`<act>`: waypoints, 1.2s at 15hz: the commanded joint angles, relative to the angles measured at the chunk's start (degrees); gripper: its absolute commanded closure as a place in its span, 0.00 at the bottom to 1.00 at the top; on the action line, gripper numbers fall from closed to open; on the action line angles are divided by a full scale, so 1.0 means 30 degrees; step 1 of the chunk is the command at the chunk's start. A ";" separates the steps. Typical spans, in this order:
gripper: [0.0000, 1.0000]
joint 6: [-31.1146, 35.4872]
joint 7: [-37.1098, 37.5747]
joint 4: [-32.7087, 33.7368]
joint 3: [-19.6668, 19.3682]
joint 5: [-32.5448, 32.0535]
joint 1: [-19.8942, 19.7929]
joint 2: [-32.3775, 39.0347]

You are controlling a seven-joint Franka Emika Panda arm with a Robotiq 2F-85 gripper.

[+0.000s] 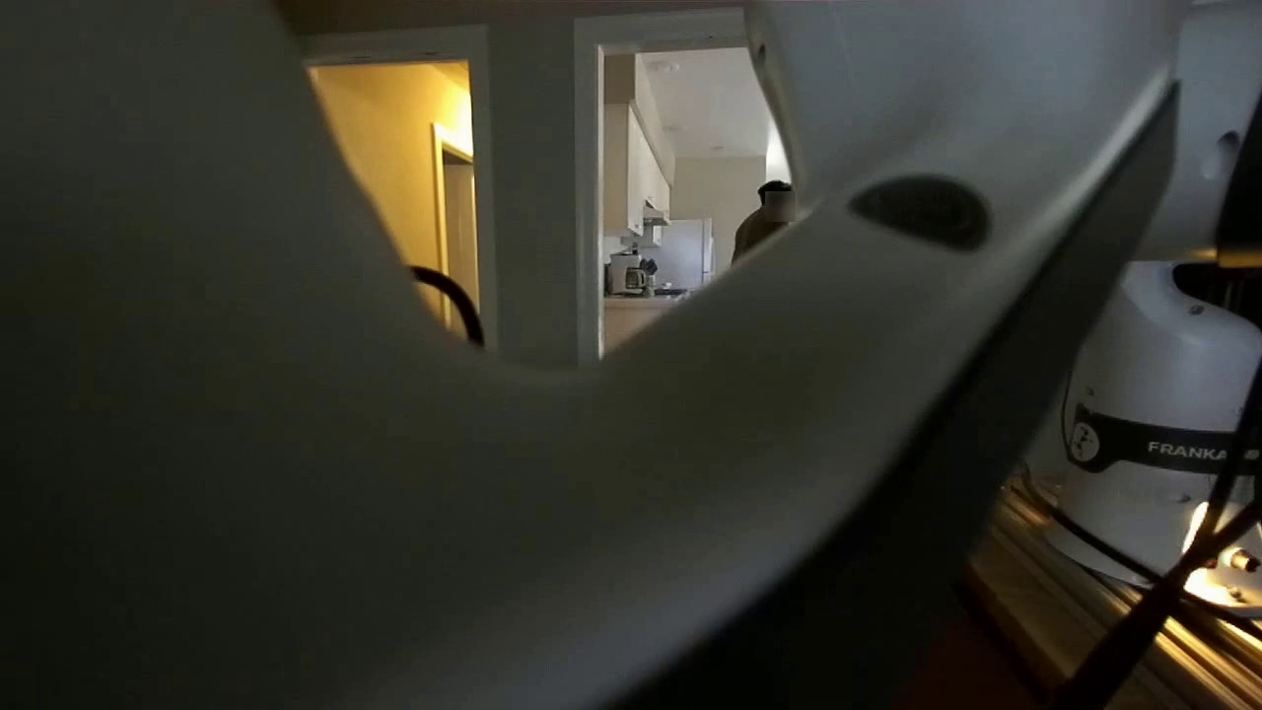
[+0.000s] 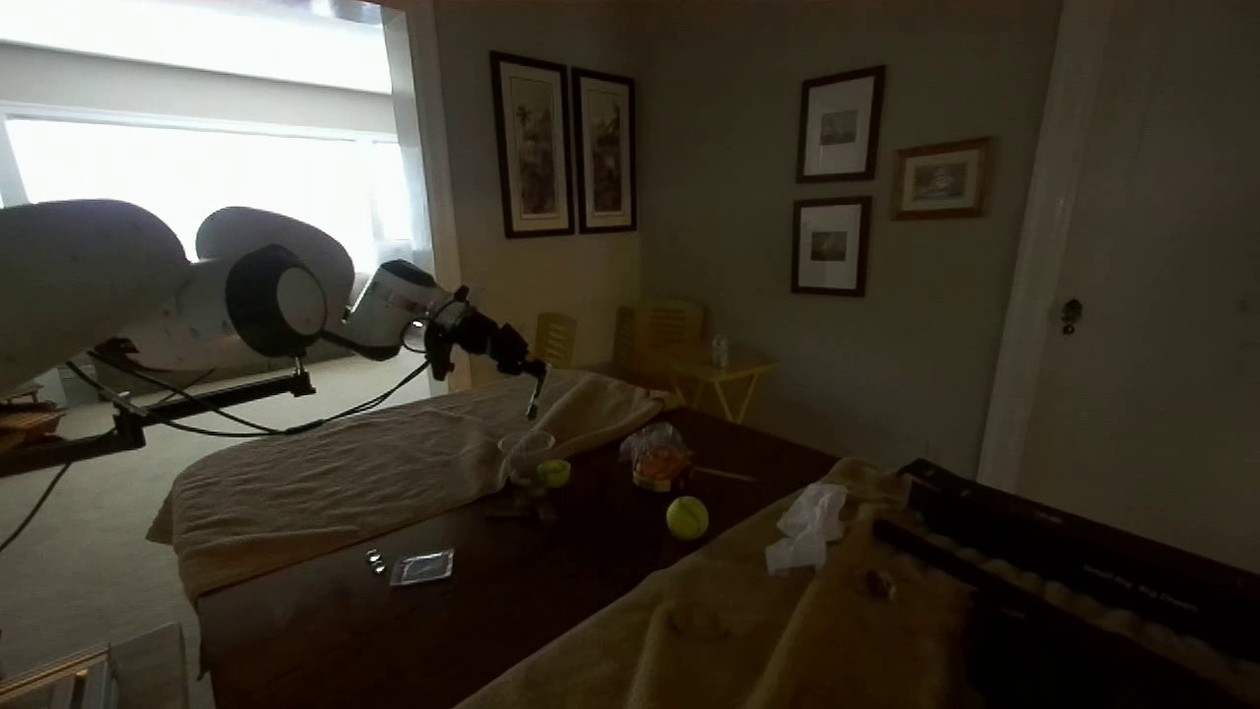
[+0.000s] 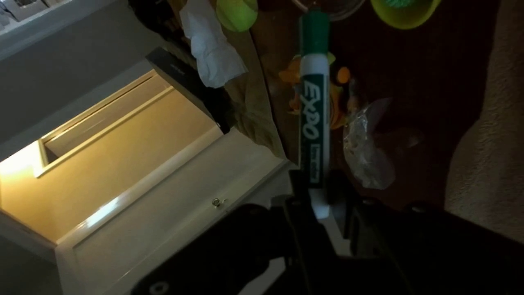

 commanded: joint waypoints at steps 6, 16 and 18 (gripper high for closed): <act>0.95 -0.1137 0.0722 0.1187 0.0996 0.1008 0.0056 0.0790; 0.95 -0.4062 0.1413 0.0978 0.1038 0.1275 0.0136 0.0519; 0.95 -0.4750 0.1661 0.0959 0.1096 0.1389 0.0158 0.0505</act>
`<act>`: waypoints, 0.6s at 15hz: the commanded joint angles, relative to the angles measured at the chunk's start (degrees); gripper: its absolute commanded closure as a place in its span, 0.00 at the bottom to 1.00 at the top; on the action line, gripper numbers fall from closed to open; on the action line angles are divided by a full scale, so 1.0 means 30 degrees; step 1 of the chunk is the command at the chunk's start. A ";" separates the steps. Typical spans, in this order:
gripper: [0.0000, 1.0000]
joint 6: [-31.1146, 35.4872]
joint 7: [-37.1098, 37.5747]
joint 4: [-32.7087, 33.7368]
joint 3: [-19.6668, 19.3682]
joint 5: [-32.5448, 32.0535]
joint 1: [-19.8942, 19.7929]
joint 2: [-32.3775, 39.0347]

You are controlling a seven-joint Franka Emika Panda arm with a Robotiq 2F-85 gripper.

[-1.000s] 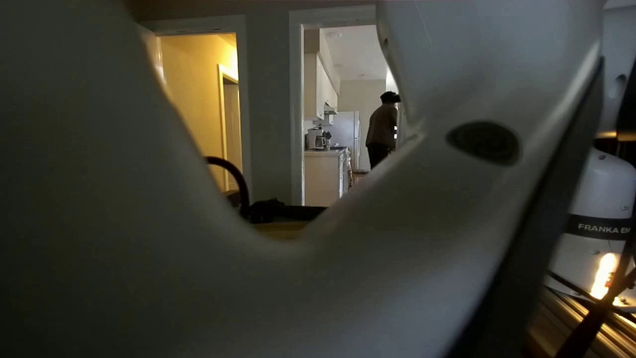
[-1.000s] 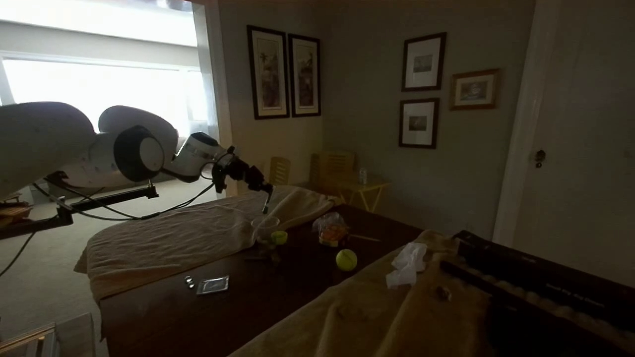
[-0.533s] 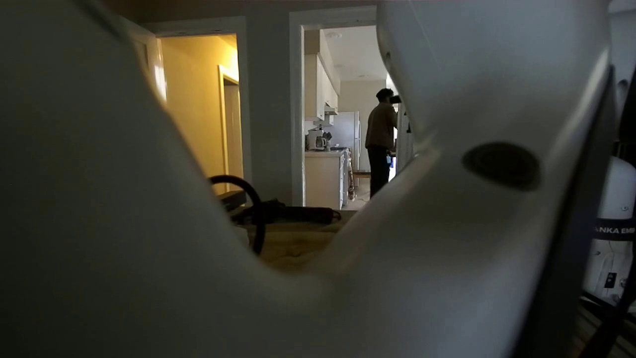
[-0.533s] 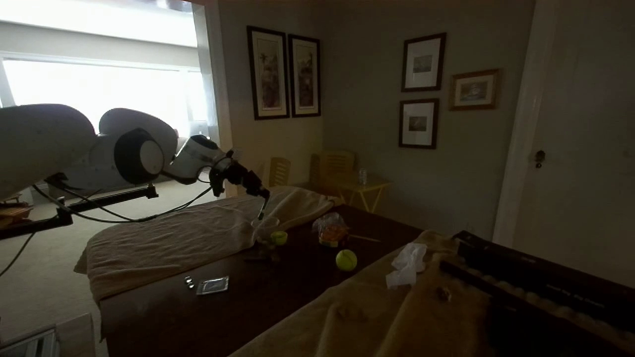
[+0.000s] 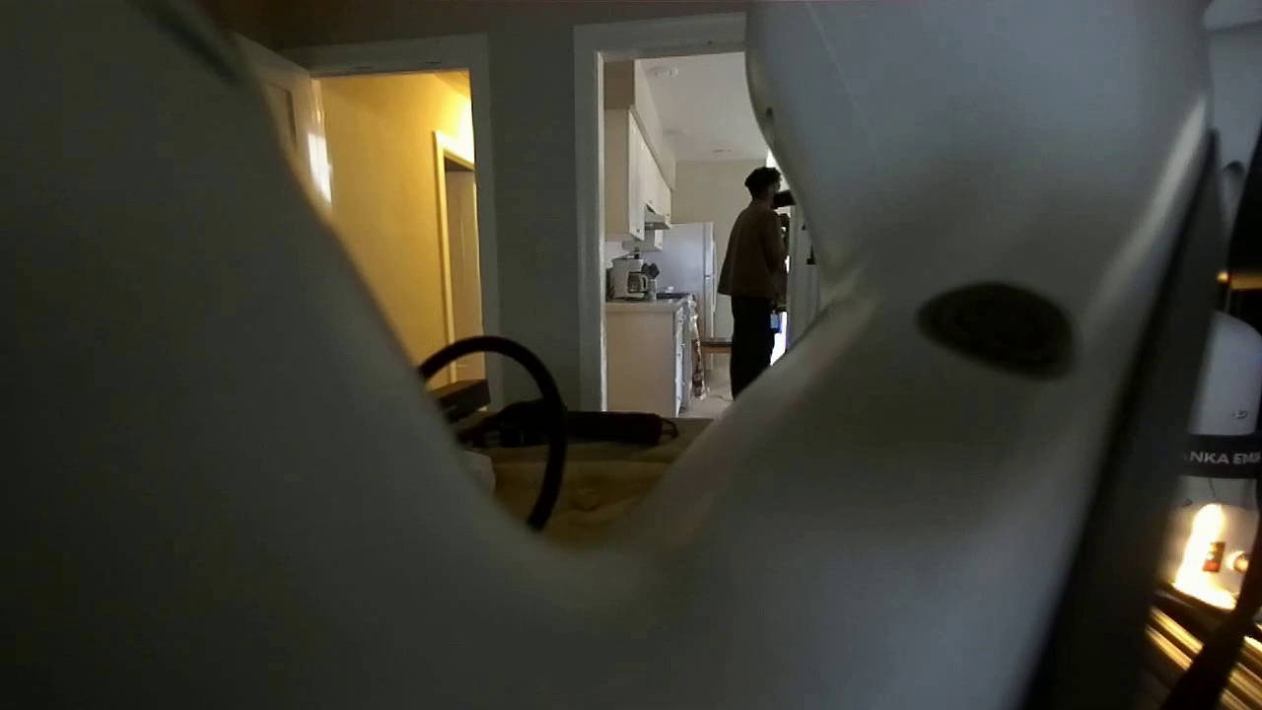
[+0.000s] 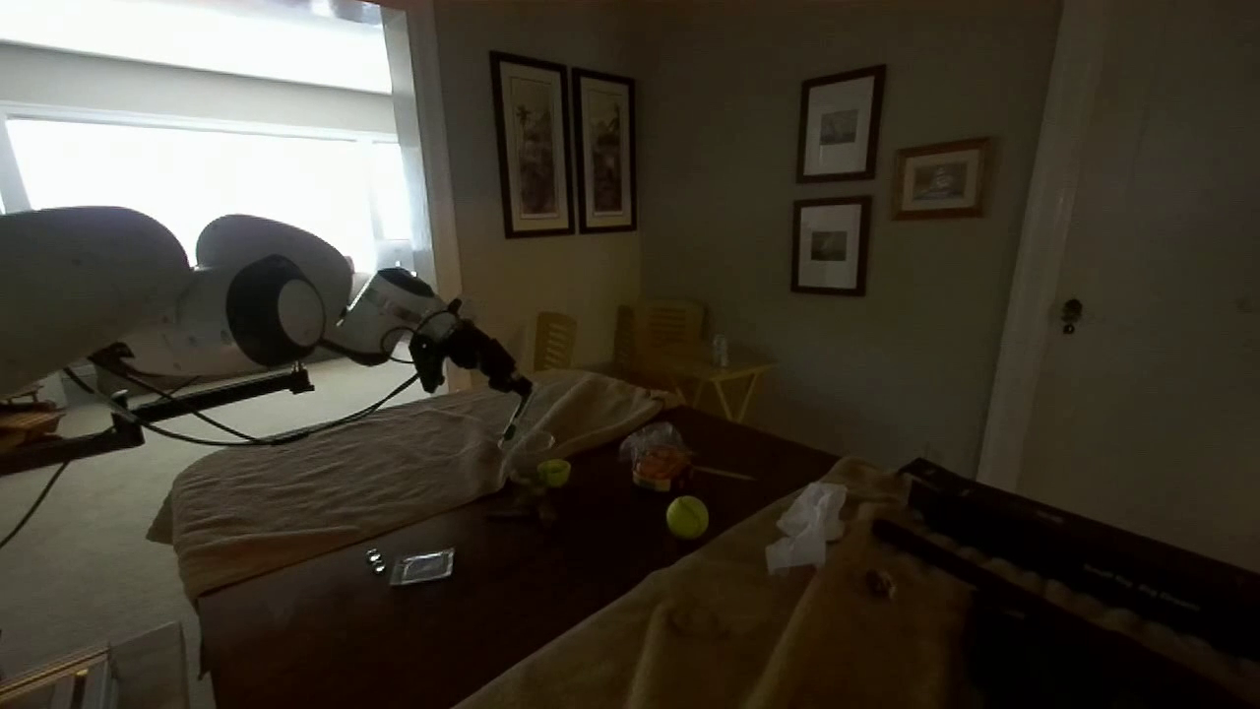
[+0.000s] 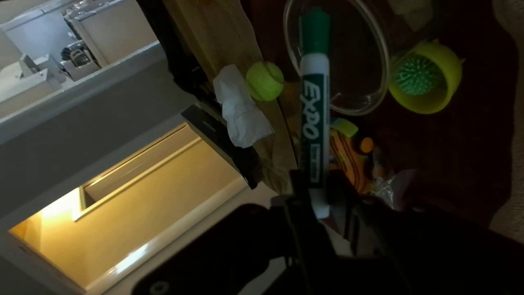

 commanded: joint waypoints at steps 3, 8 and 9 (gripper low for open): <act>0.95 -0.1452 0.0573 0.0717 0.0365 0.0658 -0.0080 0.0136; 0.95 -0.0822 -0.0099 0.0645 0.0218 0.0289 -0.0563 0.0058; 0.95 -0.0722 -0.0184 0.0666 0.0212 0.0256 -0.0642 0.0067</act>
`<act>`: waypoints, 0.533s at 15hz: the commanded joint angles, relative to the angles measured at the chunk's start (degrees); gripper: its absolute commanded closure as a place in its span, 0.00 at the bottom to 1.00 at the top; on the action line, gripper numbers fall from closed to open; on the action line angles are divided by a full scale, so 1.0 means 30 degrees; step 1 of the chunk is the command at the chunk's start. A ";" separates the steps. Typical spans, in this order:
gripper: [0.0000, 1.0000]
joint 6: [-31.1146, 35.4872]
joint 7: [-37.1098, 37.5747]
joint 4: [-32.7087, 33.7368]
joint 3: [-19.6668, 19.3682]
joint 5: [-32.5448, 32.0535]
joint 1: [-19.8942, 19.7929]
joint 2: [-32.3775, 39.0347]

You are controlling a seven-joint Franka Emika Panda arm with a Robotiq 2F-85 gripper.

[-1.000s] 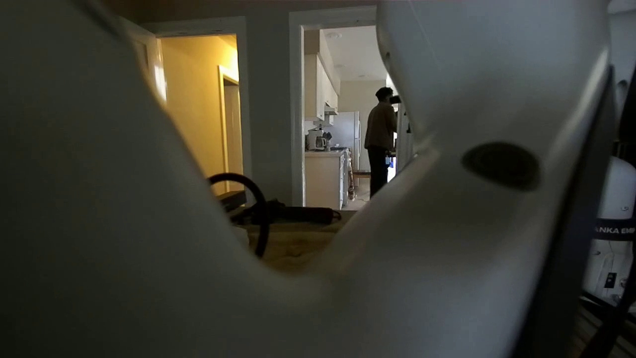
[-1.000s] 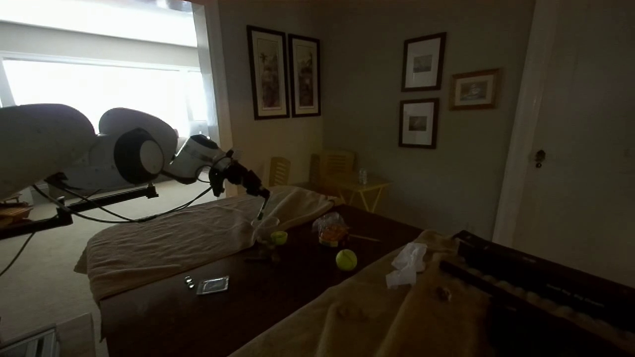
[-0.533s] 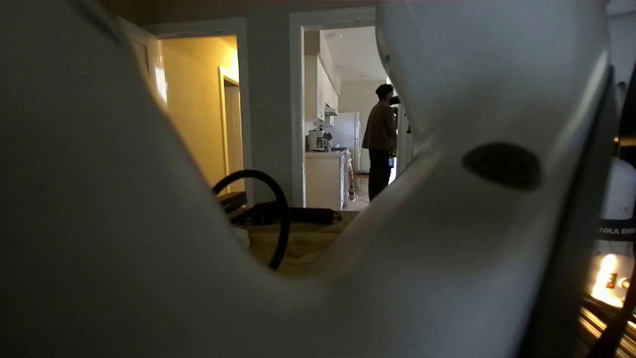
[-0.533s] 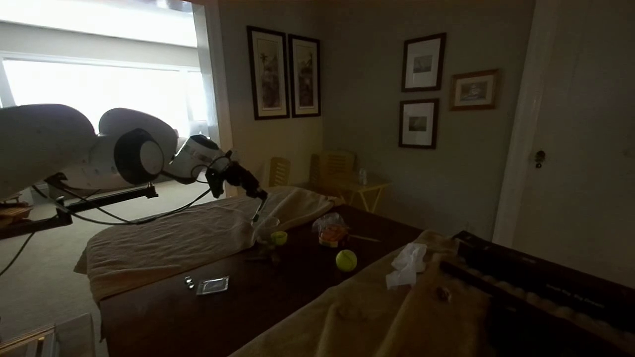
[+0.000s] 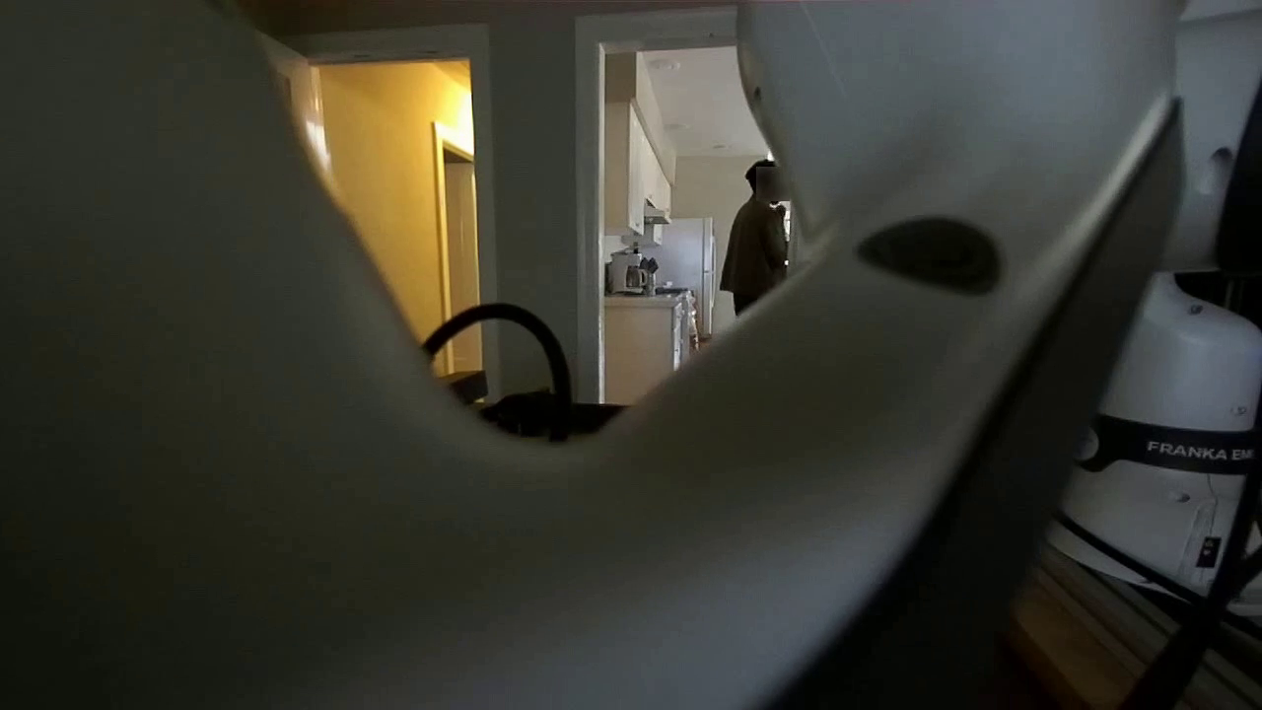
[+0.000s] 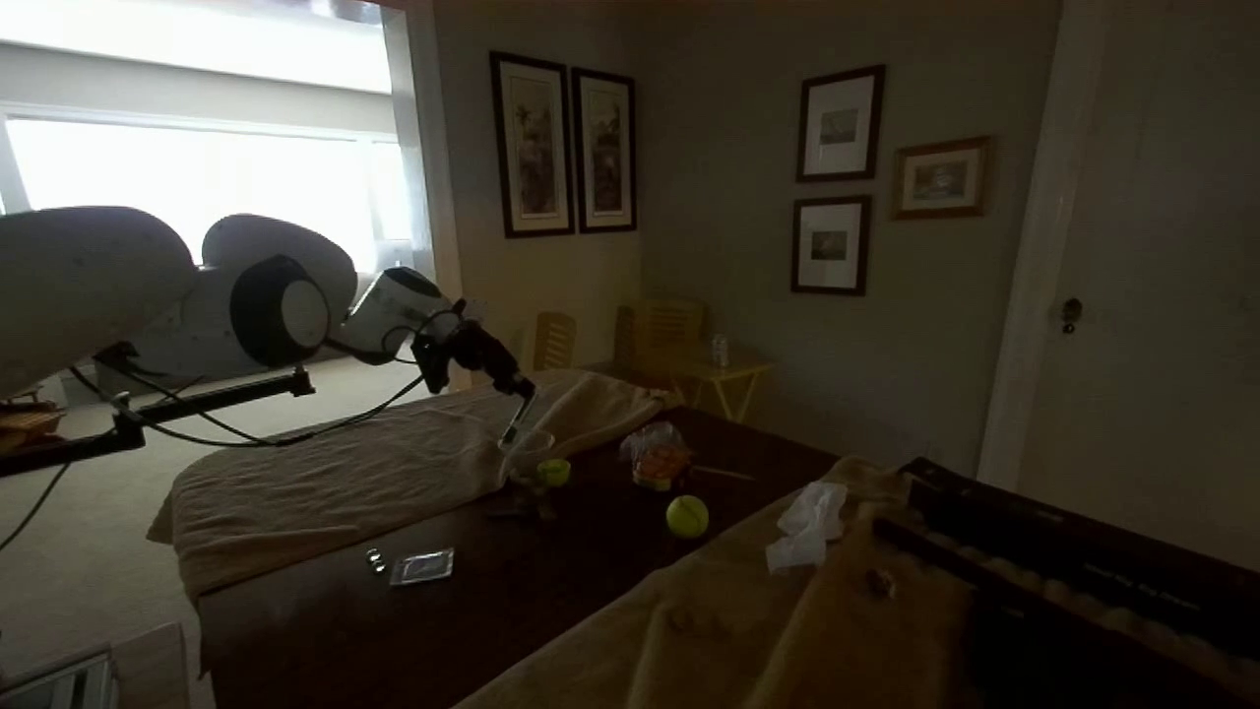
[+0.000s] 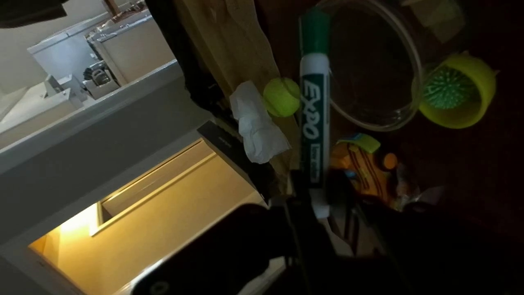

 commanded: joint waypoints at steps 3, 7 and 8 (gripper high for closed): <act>0.95 0.0586 -0.0799 0.0698 0.0056 0.0057 -0.0526 0.0074; 0.48 0.1622 -0.1226 0.0788 0.0122 0.0057 -0.0733 0.0084; 0.42 0.1724 -0.1256 0.0795 0.0125 0.0074 -0.0697 0.0032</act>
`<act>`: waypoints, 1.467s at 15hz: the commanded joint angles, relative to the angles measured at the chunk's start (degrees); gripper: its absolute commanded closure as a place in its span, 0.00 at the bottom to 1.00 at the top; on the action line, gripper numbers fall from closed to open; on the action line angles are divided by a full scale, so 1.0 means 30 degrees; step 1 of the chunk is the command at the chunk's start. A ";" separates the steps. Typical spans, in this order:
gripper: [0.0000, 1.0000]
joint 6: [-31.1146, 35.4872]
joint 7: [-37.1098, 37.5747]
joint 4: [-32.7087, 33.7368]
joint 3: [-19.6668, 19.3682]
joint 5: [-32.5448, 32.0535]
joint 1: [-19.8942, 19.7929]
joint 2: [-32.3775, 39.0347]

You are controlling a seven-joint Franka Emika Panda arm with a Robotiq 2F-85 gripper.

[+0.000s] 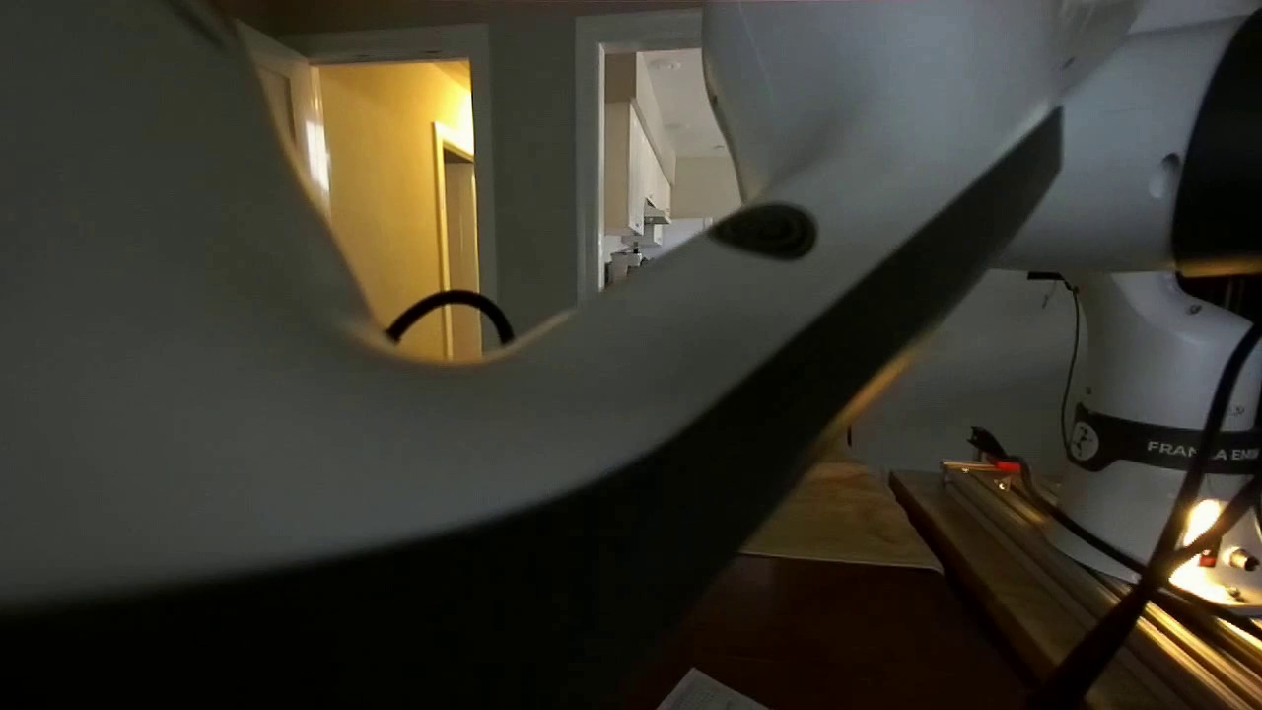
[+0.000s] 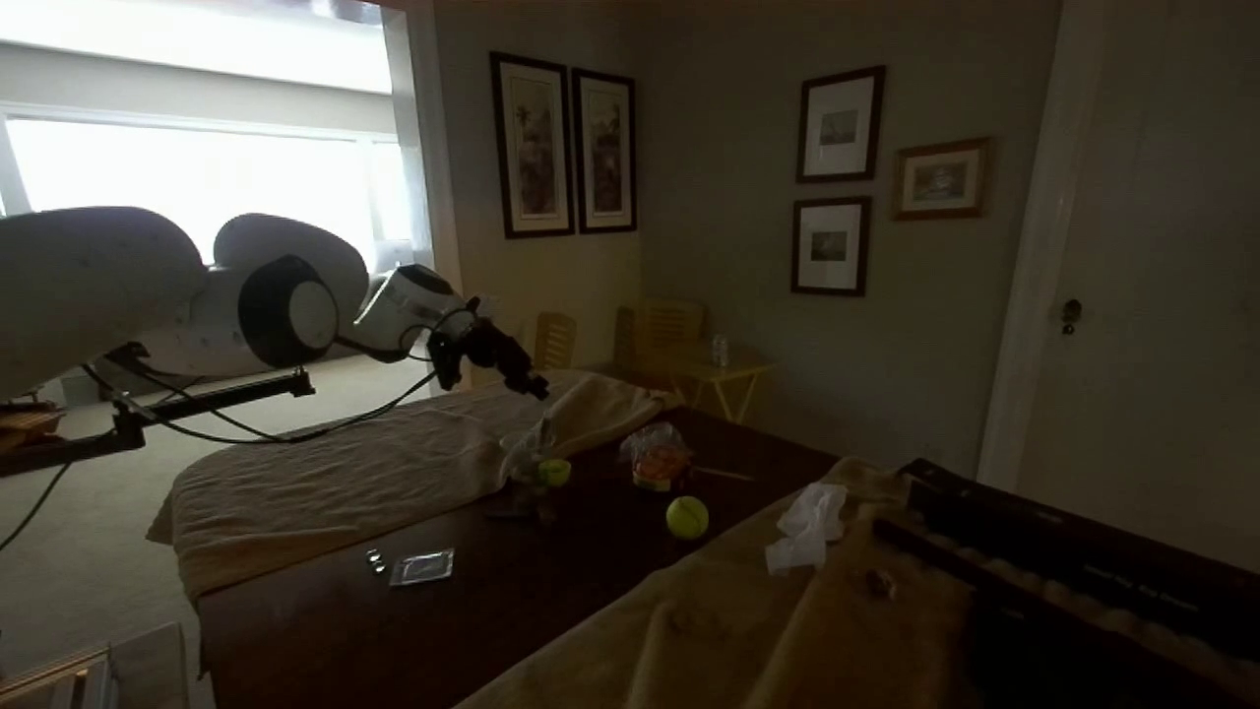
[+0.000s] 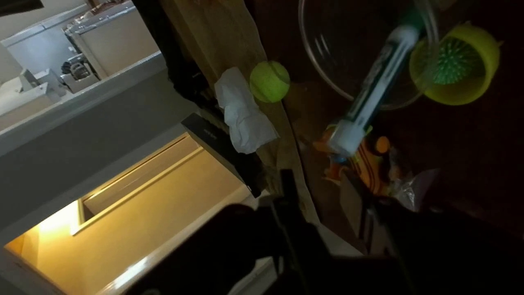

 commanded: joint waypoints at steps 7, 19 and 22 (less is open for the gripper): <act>0.00 0.0295 -0.1686 0.3124 -0.0858 0.0597 0.0346 0.0957; 0.00 0.1756 0.1674 0.1584 -0.1649 0.2525 0.0182 -0.1136; 0.00 0.1116 0.2800 0.1583 -0.1772 0.3291 0.0248 -0.1306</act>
